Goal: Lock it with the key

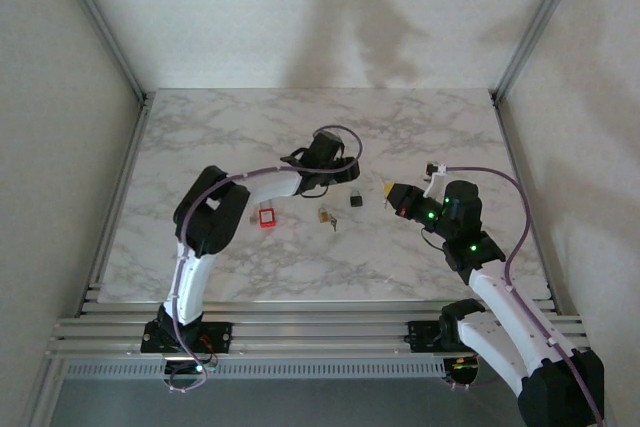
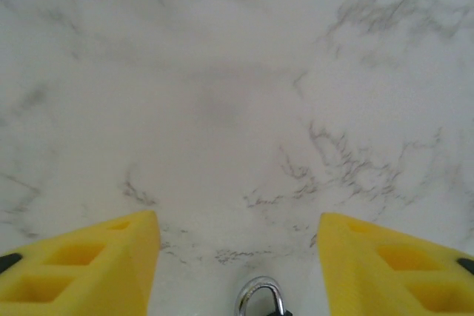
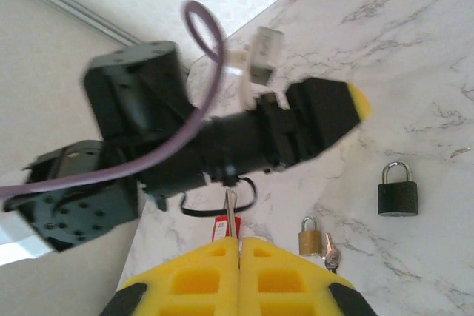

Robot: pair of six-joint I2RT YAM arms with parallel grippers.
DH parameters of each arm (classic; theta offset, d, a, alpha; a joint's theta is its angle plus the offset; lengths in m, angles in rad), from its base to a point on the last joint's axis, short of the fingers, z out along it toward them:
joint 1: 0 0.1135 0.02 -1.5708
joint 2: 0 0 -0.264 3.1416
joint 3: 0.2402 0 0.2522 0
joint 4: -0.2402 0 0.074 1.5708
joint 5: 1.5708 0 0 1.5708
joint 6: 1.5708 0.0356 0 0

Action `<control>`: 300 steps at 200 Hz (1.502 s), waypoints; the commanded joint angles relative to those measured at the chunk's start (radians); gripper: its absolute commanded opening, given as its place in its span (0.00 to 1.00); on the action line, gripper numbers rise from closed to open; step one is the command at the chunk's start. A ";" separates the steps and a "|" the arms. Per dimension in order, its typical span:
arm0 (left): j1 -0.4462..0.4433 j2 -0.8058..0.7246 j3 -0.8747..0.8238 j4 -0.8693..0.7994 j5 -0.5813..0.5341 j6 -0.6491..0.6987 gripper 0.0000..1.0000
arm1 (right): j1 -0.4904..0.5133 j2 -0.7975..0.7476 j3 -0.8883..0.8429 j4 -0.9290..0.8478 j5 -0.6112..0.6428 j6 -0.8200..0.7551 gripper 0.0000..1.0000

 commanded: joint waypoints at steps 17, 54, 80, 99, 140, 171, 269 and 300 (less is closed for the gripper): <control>0.000 -0.238 -0.068 0.010 -0.156 0.113 0.77 | -0.005 0.002 -0.012 0.033 0.013 -0.004 0.00; -0.042 -0.428 -0.191 0.058 -0.303 0.151 0.99 | -0.005 0.009 -0.013 0.029 0.023 -0.010 0.00; -0.067 -0.582 -0.345 0.129 -0.419 0.166 1.00 | -0.005 0.009 -0.010 0.017 0.037 -0.019 0.00; -0.071 -0.699 -0.473 0.184 -0.476 0.158 1.00 | -0.005 0.019 -0.003 -0.007 0.061 -0.034 0.00; -0.073 -0.964 -0.783 0.356 -0.569 0.159 1.00 | -0.005 0.056 0.007 -0.027 0.119 -0.069 0.00; -0.073 -1.080 -0.923 0.407 -0.649 0.193 0.99 | -0.005 0.117 0.026 -0.044 0.148 -0.095 0.00; -0.073 -1.242 -1.215 0.628 -0.822 0.252 1.00 | -0.005 0.412 0.143 -0.094 0.268 -0.123 0.00; -0.073 -1.253 -1.214 0.616 -0.813 0.235 1.00 | -0.005 0.504 0.170 -0.092 0.298 -0.131 0.00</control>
